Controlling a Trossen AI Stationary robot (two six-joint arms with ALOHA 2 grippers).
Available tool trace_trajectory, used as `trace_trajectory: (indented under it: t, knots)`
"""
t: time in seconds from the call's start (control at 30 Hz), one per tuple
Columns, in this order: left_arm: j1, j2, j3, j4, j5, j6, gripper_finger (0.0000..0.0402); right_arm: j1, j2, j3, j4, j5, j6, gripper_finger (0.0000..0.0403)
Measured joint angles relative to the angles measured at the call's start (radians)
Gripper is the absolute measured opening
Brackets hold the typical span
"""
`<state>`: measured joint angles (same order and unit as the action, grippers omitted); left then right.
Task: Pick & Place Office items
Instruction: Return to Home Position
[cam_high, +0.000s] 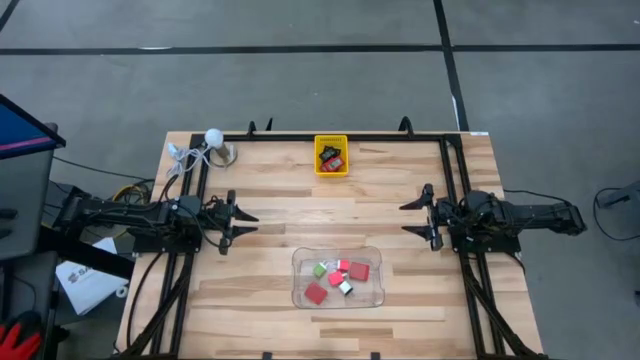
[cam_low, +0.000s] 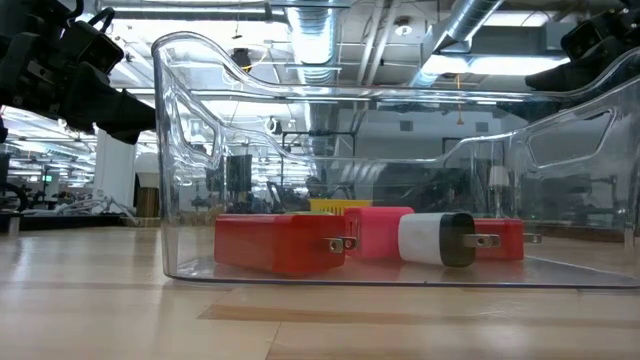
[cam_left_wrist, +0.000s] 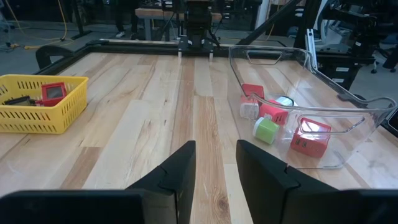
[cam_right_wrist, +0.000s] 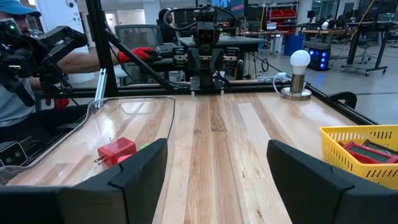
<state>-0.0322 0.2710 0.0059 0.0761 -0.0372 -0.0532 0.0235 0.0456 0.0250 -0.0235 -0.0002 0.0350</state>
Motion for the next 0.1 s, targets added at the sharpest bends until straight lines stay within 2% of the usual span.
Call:
trace_trajectory:
  t: [0.1]
  knots:
    - [0.0, 0.0, 0.0, 0.0, 0.0, 0.0, 0.0114, 0.0, 0.0, 0.0, 0.0, 0.0, 0.0, 0.0269]
